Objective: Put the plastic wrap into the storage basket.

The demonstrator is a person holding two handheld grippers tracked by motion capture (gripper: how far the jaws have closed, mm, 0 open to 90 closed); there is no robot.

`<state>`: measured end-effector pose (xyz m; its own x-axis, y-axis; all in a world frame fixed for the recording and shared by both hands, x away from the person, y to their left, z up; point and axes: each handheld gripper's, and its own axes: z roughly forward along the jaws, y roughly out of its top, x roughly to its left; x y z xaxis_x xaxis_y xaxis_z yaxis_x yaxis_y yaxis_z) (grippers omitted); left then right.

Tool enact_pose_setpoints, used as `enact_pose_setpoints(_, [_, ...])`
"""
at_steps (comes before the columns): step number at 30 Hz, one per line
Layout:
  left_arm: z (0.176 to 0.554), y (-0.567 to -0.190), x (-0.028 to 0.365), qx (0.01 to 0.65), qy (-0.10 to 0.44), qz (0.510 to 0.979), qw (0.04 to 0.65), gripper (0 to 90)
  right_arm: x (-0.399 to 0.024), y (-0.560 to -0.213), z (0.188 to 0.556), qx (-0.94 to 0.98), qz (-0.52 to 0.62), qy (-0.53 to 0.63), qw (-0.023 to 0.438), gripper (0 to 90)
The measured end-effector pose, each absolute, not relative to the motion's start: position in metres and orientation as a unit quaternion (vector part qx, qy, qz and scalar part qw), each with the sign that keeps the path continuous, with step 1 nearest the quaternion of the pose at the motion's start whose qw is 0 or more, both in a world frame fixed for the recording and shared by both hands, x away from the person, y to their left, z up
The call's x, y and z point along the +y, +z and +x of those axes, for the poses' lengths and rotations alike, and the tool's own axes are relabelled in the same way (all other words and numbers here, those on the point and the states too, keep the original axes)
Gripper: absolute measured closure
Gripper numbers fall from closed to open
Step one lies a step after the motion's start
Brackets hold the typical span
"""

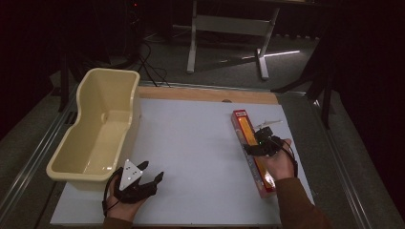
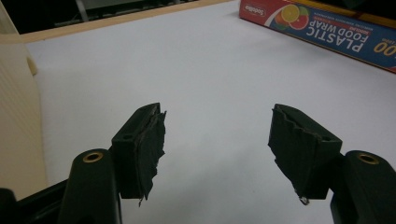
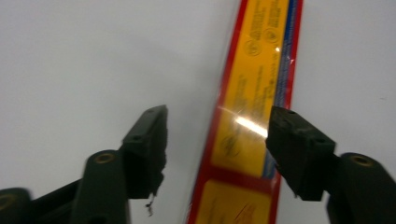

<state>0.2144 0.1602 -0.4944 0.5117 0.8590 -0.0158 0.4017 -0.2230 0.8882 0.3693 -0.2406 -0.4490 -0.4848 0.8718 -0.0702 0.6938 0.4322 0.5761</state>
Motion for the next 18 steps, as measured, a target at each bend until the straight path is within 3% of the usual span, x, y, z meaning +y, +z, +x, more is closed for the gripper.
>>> enact_pose_setpoints(12, [0.214,-0.494,0.161,0.426,0.25,0.74,0.456,35.1,-0.243,-0.458,0.414,0.835,0.507,0.18,0.118,26.0])
enact_pose_setpoints(18, [0.214,-0.494,0.161,0.426,0.25,0.74,0.456,35.1,-0.247,-0.468,0.429,0.832,0.529,0.152,0.064,22.2])
